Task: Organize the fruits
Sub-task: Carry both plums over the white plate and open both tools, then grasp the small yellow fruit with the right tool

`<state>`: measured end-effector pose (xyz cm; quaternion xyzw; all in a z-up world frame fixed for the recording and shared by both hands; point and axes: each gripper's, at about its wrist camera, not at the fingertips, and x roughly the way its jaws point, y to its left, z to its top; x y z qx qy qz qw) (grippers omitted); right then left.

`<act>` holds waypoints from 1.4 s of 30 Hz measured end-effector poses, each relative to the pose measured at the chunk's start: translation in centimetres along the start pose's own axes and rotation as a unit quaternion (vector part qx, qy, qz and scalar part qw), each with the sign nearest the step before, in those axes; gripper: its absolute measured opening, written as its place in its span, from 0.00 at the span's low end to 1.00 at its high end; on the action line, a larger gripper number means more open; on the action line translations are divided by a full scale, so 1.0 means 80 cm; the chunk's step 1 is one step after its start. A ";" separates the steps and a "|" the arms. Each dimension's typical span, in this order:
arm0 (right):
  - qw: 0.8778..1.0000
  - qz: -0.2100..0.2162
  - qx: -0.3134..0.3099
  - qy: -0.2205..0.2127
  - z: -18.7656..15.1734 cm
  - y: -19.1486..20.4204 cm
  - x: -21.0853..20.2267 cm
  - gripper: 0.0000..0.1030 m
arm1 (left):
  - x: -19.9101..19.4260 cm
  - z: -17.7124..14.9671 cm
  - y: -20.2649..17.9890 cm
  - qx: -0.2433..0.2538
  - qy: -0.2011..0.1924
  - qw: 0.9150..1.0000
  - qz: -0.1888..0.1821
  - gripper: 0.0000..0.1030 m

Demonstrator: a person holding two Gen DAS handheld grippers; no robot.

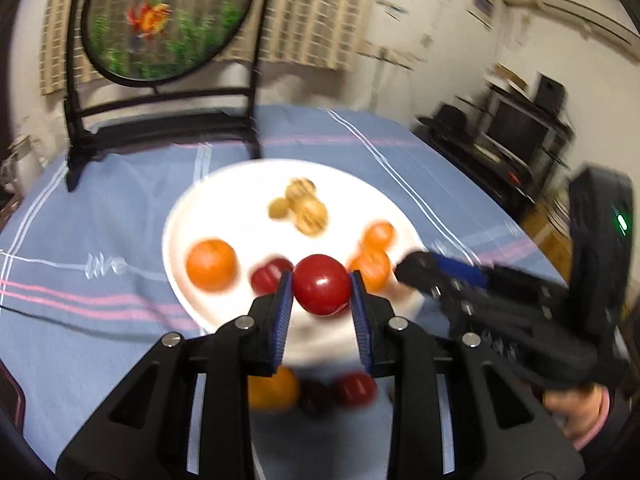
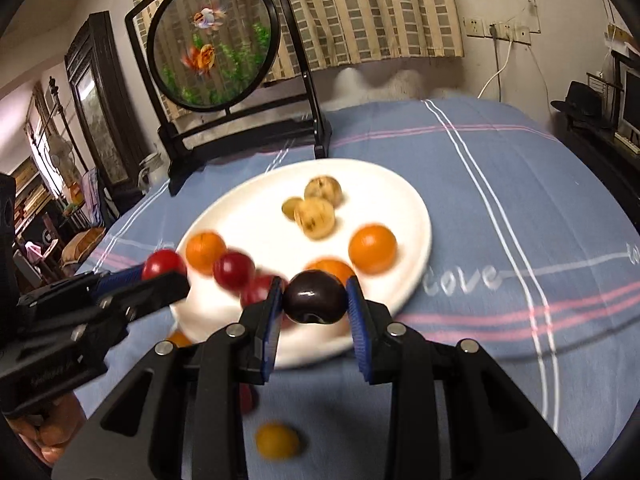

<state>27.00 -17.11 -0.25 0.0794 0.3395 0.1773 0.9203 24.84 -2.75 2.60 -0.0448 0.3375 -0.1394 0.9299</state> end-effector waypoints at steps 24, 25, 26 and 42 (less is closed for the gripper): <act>0.999 0.037 -0.021 0.002 0.001 0.007 -0.021 0.59 | -0.024 -0.016 0.035 -0.066 -0.019 0.997 0.024 0.94; 0.999 0.040 -0.025 0.004 -0.002 0.009 -0.026 0.59 | -0.025 -0.023 0.038 -0.065 -0.011 0.997 0.037 0.94; 0.999 0.043 -0.031 0.008 -0.006 0.011 -0.030 0.59 | -0.026 -0.028 0.041 -0.065 -0.006 0.997 0.046 0.94; 0.985 0.013 -0.150 0.080 -0.071 0.053 -0.033 0.59 | -0.062 -0.043 0.079 -0.118 -0.024 0.988 0.094 0.95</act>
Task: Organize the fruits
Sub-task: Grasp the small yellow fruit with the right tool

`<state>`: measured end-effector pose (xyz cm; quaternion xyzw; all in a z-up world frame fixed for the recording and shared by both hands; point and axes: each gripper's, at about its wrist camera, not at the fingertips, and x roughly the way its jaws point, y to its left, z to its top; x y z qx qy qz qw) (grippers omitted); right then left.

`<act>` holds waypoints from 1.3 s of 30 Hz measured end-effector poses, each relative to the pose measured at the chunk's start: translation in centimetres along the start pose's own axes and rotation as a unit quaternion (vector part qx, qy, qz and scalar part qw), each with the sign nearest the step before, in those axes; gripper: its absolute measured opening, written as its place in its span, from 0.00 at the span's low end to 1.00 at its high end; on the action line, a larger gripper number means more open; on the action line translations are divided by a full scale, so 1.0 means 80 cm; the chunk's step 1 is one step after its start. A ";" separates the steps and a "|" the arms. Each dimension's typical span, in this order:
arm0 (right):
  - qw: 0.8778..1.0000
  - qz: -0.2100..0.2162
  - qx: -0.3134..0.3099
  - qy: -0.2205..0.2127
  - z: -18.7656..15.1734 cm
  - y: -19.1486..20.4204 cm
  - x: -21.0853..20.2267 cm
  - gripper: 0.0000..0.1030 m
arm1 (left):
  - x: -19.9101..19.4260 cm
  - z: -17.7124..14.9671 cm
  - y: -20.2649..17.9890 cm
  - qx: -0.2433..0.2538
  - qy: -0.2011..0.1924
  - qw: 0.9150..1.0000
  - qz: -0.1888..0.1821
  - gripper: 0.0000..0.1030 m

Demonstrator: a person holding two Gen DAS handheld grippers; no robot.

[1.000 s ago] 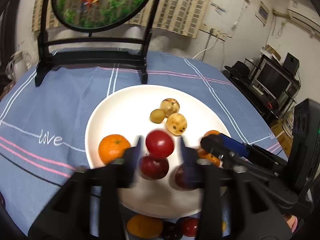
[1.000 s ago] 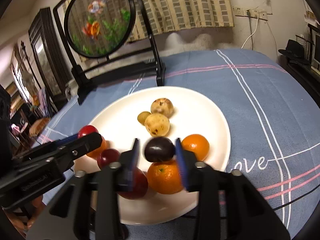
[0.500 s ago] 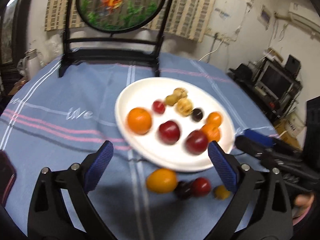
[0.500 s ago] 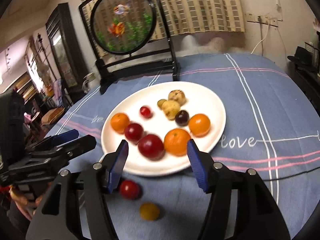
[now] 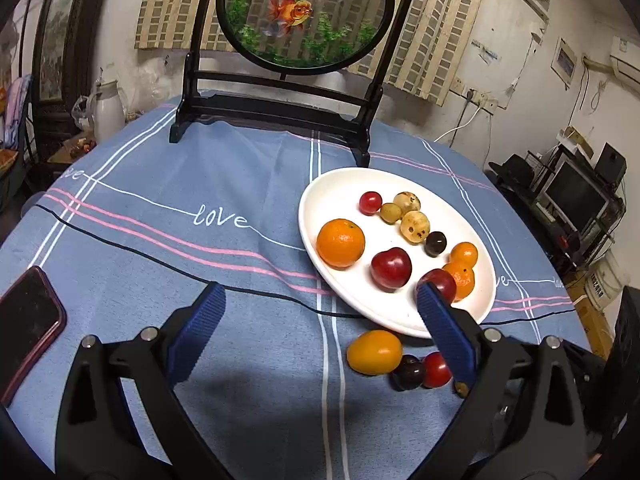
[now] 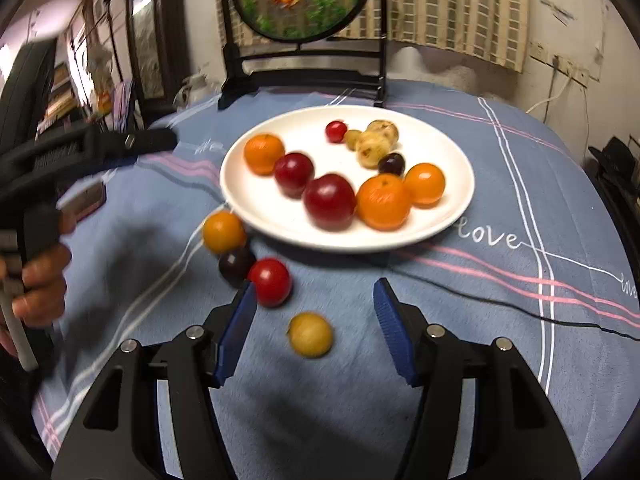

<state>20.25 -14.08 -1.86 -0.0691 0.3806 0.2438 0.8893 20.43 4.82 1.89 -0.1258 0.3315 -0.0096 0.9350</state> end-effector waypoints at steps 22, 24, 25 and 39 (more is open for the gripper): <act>0.998 -0.009 -0.016 0.061 -0.019 0.008 0.032 0.39 | 0.001 -0.004 -0.004 0.014 0.015 1.000 0.005 0.96; 0.998 -0.009 -0.014 0.064 -0.019 0.007 0.035 0.38 | 0.002 -0.003 -0.005 0.015 0.015 1.000 0.005 0.96; 0.998 -0.009 -0.014 0.062 -0.019 0.008 0.035 0.37 | 0.002 -0.003 -0.005 0.016 0.016 1.000 0.005 0.96; 1.000 0.006 0.027 0.014 -0.010 -0.012 0.012 0.29 | 0.010 0.001 0.014 0.000 0.030 0.999 0.017 0.96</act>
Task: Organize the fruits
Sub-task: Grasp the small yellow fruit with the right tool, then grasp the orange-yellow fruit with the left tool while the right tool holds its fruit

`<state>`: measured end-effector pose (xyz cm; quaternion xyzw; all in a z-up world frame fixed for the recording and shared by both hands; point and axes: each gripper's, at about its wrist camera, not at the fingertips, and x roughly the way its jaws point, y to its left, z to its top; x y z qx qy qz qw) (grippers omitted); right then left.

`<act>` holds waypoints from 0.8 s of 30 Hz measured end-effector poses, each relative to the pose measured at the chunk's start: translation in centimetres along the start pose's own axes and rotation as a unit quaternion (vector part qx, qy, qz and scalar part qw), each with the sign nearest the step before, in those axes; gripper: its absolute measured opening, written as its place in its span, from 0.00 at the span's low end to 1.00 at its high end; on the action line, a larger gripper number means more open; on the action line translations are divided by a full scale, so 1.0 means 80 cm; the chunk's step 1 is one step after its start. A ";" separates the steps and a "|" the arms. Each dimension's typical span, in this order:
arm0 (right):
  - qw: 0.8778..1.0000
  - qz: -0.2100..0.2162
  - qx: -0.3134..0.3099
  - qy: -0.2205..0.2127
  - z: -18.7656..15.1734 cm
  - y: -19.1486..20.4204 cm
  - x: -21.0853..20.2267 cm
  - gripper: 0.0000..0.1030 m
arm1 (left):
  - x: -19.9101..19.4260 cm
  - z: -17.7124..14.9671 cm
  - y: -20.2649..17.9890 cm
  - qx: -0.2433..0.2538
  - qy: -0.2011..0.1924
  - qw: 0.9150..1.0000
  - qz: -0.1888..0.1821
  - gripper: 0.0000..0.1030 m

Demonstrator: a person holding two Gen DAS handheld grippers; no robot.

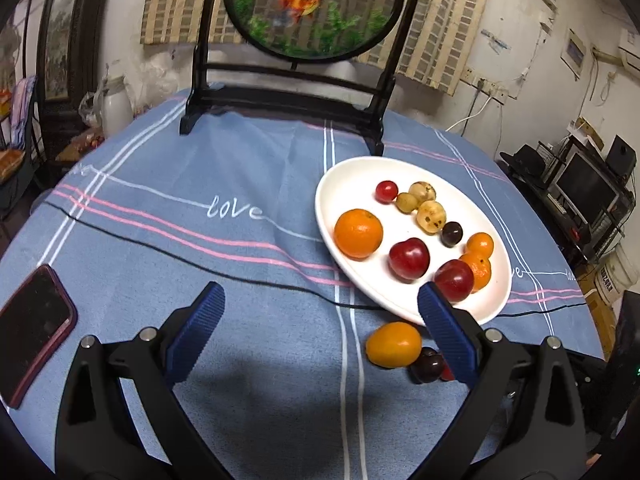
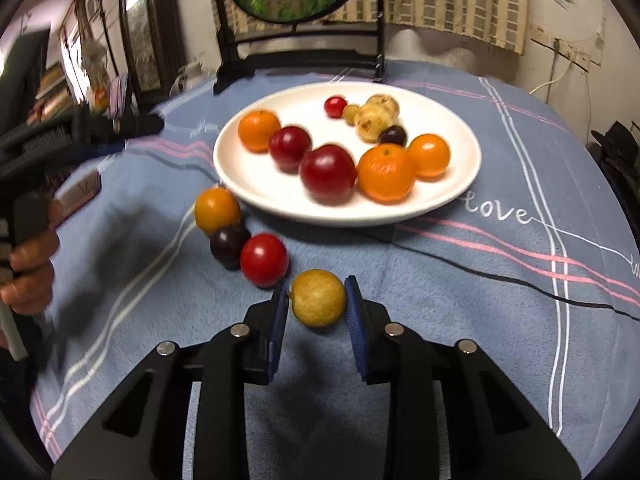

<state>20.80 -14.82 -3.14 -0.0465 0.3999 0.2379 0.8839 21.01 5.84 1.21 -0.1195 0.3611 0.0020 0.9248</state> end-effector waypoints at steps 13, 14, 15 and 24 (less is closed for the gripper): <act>0.999 0.005 0.046 -0.003 0.003 -0.021 -0.004 0.29 | 0.041 -0.031 -0.043 0.078 0.106 0.986 -0.102 0.56; 0.999 0.003 0.045 -0.003 0.003 -0.021 -0.004 0.29 | 0.043 -0.034 -0.045 0.080 0.110 0.985 -0.103 0.51; 0.999 0.002 0.045 -0.002 0.002 -0.021 -0.004 0.29 | 0.045 -0.035 -0.046 0.080 0.113 0.985 -0.105 0.48; 0.999 0.001 0.050 -0.002 0.002 -0.022 -0.004 0.29 | 0.064 -0.034 -0.047 0.069 0.117 0.985 -0.107 0.46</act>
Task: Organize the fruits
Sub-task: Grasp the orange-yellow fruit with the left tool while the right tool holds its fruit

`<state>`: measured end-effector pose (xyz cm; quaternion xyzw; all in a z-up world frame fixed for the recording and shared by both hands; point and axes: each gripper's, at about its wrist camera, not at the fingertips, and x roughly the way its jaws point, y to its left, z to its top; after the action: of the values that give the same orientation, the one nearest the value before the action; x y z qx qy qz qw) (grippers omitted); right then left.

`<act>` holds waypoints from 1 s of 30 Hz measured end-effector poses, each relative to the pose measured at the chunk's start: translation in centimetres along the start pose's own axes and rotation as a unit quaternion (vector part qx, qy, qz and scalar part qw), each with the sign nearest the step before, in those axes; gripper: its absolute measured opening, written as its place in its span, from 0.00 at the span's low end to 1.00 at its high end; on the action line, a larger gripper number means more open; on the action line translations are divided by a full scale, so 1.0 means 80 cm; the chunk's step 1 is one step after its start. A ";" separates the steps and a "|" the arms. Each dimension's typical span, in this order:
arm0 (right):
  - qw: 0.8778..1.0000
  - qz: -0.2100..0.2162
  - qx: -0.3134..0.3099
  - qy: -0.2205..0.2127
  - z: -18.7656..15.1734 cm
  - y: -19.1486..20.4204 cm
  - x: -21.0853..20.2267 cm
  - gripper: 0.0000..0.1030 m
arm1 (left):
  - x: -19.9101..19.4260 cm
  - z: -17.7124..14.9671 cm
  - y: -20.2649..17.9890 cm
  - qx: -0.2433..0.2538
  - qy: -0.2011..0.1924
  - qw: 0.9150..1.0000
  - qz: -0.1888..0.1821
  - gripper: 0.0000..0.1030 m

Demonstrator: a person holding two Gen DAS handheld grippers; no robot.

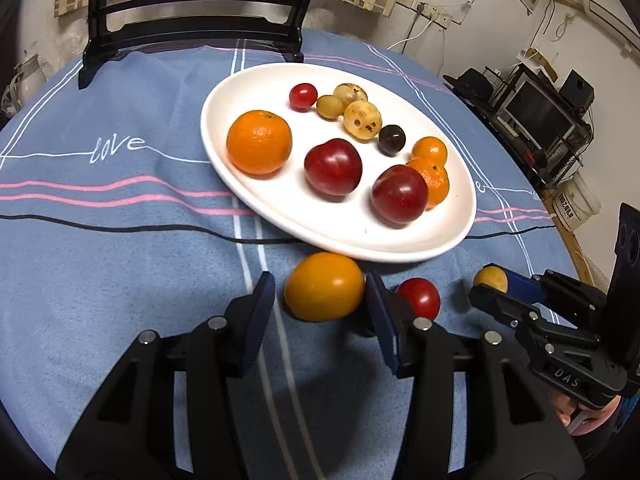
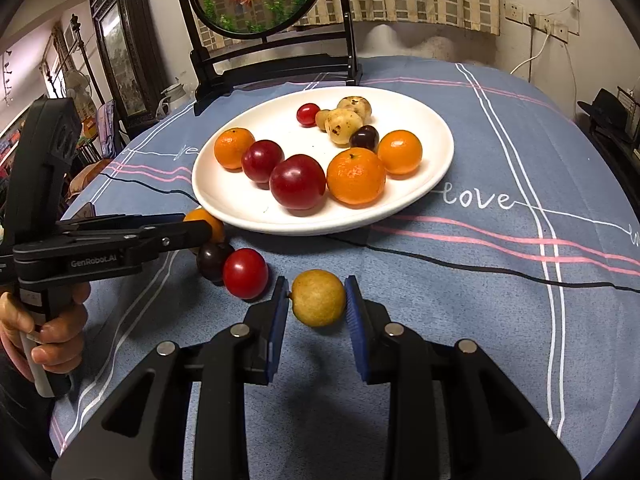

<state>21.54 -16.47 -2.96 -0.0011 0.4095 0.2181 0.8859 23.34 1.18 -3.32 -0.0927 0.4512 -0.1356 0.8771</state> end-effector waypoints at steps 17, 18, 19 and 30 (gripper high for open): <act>1.000 -0.009 0.002 -0.003 0.000 -0.001 0.001 0.29 | -0.003 -0.008 -0.017 0.033 -0.002 0.999 0.002 0.39; 1.000 -0.010 0.002 -0.002 0.000 -0.001 0.001 0.29 | -0.002 -0.007 -0.014 0.028 -0.001 1.000 -0.001 0.39; 1.000 -0.010 0.002 -0.001 0.000 -0.001 0.002 0.29 | 0.001 -0.005 -0.008 0.012 0.004 1.000 -0.011 0.39; 1.000 -0.010 0.004 -0.011 0.001 -0.002 -0.004 0.29 | -0.021 -0.005 0.002 -0.022 -0.008 0.999 -0.048 0.39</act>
<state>21.51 -16.73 -2.69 0.0012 0.4002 0.2078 0.8926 22.07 1.85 -2.33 -0.1345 0.4422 -0.1665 0.8710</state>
